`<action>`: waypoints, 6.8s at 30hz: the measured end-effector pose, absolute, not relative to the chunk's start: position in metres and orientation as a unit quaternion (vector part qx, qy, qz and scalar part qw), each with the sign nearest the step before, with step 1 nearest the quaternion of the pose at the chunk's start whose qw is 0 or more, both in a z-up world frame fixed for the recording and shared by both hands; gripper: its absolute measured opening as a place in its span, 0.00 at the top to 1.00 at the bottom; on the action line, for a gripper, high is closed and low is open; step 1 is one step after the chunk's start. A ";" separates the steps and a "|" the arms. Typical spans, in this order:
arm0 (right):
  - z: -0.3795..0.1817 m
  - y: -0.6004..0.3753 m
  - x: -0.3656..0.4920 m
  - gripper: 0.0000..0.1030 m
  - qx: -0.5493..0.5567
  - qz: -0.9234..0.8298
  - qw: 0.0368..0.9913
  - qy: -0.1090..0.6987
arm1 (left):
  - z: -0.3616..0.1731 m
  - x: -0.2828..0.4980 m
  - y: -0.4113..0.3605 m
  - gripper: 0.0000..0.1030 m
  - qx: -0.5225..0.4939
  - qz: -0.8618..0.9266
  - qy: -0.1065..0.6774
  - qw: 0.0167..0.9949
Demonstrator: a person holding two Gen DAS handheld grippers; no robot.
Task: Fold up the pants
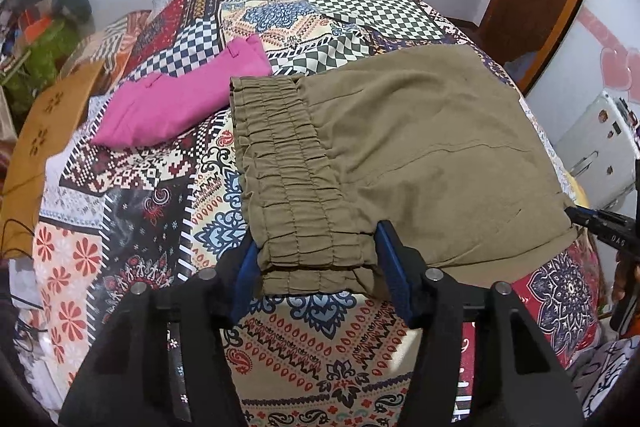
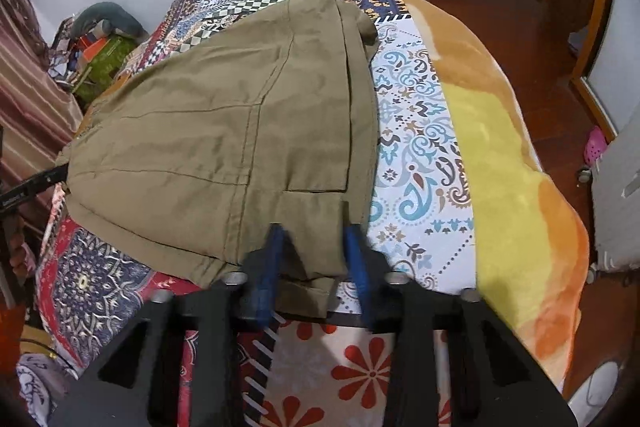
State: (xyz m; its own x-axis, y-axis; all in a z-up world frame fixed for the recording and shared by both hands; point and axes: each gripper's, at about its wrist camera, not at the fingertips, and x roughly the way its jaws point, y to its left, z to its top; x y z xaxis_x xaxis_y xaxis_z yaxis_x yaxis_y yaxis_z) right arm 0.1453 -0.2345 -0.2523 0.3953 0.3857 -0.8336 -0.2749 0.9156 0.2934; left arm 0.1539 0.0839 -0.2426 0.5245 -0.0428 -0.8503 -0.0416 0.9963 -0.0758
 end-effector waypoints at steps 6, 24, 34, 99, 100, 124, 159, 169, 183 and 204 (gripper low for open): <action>-0.242 -0.233 0.140 0.91 0.042 0.202 0.846 0.492 | -0.232 0.152 0.084 0.50 -0.028 0.004 0.474 0.880; -0.244 -0.229 0.132 0.91 0.035 0.206 0.840 0.500 | -0.243 0.137 0.086 0.50 -0.038 -0.004 0.488 0.872; -0.252 -0.225 0.133 0.90 0.023 0.208 0.834 0.511 | -0.251 0.132 0.090 0.46 -0.040 -0.010 0.487 0.872; -0.250 -0.157 0.372 0.94 -0.114 0.204 0.874 0.426 | -0.262 0.290 0.142 0.48 -0.062 0.039 0.497 0.865; -0.250 -0.154 0.370 0.95 -0.127 0.200 0.876 0.420 | -0.261 0.289 0.142 0.48 -0.062 0.040 0.497 0.865; -0.202 -0.142 0.350 0.57 -0.121 0.230 0.875 0.408 | -0.202 0.269 0.148 0.40 -0.071 0.046 0.460 0.884; -0.254 -0.160 0.248 0.57 -0.092 0.272 0.804 0.520 | -0.252 0.230 0.133 0.32 -0.064 0.044 0.517 0.853; -0.211 -0.172 0.220 0.57 -0.071 0.265 0.835 0.476 | -0.191 0.184 0.123 0.32 -0.045 0.057 0.455 0.888; -0.160 -0.139 0.182 0.57 -0.053 0.297 0.865 0.402 | -0.172 0.122 0.111 0.23 -0.094 0.033 0.423 0.901; -0.204 -0.080 0.158 0.56 -0.072 0.328 0.832 0.442 | -0.260 0.117 0.107 0.23 -0.258 -0.063 0.505 0.821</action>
State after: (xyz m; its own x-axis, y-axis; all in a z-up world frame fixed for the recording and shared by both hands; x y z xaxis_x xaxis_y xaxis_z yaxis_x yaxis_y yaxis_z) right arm 0.1581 -0.0801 -0.2037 0.3935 0.4818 -0.7830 -0.6092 0.7745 0.1704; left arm 0.1170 0.1066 -0.2602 0.4814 -0.3632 -0.7977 -0.1573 0.8595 -0.4863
